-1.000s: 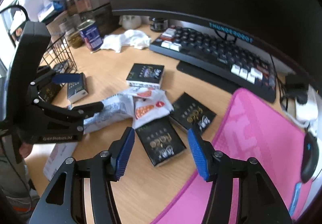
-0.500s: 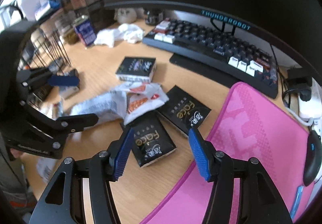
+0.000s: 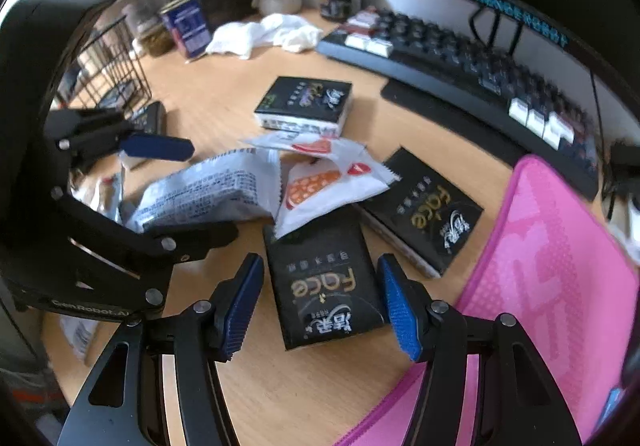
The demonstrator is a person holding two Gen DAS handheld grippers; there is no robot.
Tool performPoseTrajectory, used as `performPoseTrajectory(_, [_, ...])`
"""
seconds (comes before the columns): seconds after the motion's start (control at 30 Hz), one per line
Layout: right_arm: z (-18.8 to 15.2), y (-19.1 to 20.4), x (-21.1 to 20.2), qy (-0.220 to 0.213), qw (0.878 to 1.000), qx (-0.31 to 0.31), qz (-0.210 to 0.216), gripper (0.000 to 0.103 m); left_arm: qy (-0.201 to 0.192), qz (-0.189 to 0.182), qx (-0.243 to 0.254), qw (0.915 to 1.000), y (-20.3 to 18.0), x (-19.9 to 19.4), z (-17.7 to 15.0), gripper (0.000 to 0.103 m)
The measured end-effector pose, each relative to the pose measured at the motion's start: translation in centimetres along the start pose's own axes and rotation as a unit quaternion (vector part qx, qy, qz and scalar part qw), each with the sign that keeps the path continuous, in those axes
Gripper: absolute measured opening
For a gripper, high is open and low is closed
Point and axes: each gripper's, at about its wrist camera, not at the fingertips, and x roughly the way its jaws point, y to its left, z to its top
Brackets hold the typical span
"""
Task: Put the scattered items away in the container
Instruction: 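Grasp a white snack bar with the left tool while the right tool grasps a Face pack, then carry the snack bar and Face pack over the basket and open both tools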
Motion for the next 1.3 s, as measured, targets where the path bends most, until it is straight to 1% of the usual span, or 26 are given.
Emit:
performPoseTrajectory(0.03, [0.0, -0.1, 0.0, 0.000, 1.000, 0.003, 0.000, 0.049, -0.002, 0.002, 0.001, 1.0000, 0.0, -0.2, 0.0, 0.054])
performPoseTrajectory(0.07, [0.1, -0.2, -0.1, -0.001, 1.000, 0.010, 0.004, 0.047, -0.001, 0.002, 0.000, 1.0000, 0.0, -0.3, 0.0, 0.045])
performPoseTrajectory(0.1, [0.2, -0.5, -0.2, -0.001, 1.000, 0.019, 0.011, 0.047, 0.000, 0.006, 0.001, 1.0000, -0.1, -0.3, 0.0, 0.043])
performPoseTrajectory(0.17, [0.1, -1.0, -0.4, -0.002, 0.999, 0.036, 0.021, 0.047, -0.002, 0.015, 0.004, 0.9999, -0.3, -0.5, 0.1, 0.041])
performPoseTrajectory(0.23, [0.0, -1.0, -0.8, -0.005, 0.999, 0.038, 0.017, 0.047, -0.009, 0.024, 0.011, 0.9996, -0.6, -1.2, 0.0, 0.041])
performPoseTrajectory(0.4, [-0.2, -0.3, -2.4, -0.017, 0.999, 0.036, 0.013, 0.047, -0.026, 0.011, 0.011, 0.9995, -0.7, -3.5, -0.3, 0.041])
performPoseTrajectory(0.73, [-0.3, 1.9, -7.4, -0.055, 0.998, 0.026, -0.002, 0.047, -0.066, 0.017, 0.016, 0.9975, -1.6, -8.4, -1.5, 0.041])
performPoseTrajectory(0.83, [0.0, 3.0, -8.9, -0.068, 0.998, 0.020, -0.003, 0.047, -0.085, 0.022, 0.015, 0.9960, -1.5, -10.6, -2.0, 0.041])
performPoseTrajectory(0.97, [1.1, 5.3, -11.2, -0.093, 0.996, 0.000, 0.000, 0.047, -0.118, 0.032, 0.002, 0.9925, -0.3, -14.3, -2.7, 0.041])
performPoseTrajectory(1.0, [1.5, 6.1, -11.9, -0.102, 0.995, -0.008, 0.001, 0.047, -0.131, 0.038, -0.004, 0.9906, 0.3, -15.6, -3.0, 0.041])
performPoseTrajectory(1.07, [2.4, 7.9, -12.8, -0.116, 0.993, -0.024, 0.008, 0.047, -0.145, 0.050, -0.016, 0.9881, 1.5, -17.2, -3.5, 0.041])
performPoseTrajectory(1.2, [4.6, 12.2, -14.1, -0.140, 0.988, -0.065, 0.024, 0.047, -0.168, 0.084, -0.056, 0.9806, 5.4, -20.7, -5.6, 0.041])
performPoseTrajectory(1.3, [6.4, 15.8, -14.5, -0.155, 0.982, -0.096, 0.041, 0.047, -0.176, 0.108, -0.083, 0.9749, 8.3, -22.8, -7.6, 0.041])
